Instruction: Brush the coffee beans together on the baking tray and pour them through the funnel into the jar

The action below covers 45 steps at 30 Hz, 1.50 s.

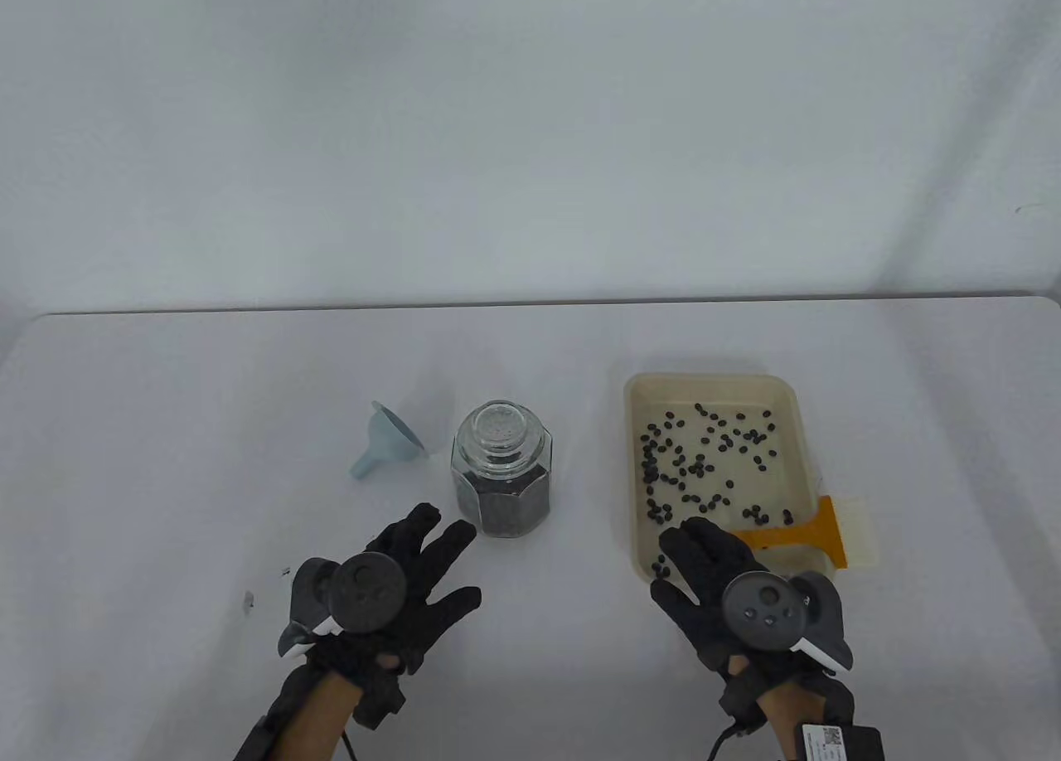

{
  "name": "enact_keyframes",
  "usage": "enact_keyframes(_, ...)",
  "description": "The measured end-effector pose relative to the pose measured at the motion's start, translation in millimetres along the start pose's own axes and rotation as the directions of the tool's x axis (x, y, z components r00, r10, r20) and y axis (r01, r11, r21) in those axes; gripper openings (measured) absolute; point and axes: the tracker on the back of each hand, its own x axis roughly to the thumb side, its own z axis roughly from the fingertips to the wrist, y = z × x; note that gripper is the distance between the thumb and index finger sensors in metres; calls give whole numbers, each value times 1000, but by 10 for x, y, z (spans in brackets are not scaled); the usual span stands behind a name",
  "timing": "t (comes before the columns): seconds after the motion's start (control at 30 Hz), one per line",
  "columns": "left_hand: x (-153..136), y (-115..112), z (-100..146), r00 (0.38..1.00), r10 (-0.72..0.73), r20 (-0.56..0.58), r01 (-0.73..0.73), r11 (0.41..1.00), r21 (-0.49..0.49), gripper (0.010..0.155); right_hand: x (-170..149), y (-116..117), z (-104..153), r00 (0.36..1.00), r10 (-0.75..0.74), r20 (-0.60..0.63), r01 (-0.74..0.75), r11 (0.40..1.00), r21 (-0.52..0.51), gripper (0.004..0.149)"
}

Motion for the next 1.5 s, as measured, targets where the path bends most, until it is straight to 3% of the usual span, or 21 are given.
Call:
enact_keyframes(0.97, -16, 1, -4, 1000, -8, -30, 8, 1000, 3, 76, -8, -17, 4, 1000, -16, 4, 16, 1000, -14, 65)
enact_keyframes(1.23, -52, 109, 35, 996, 22, -90, -17, 998, 61, 80, 4, 2, -8, 1000, -16, 14, 15, 1000, 3, 65)
enact_keyframes(1.5, -52, 117, -9, 982, 54, -182, -62, 997, -38, 80, -7, -57, 13, 1000, -27, 10, 27, 999, -20, 65)
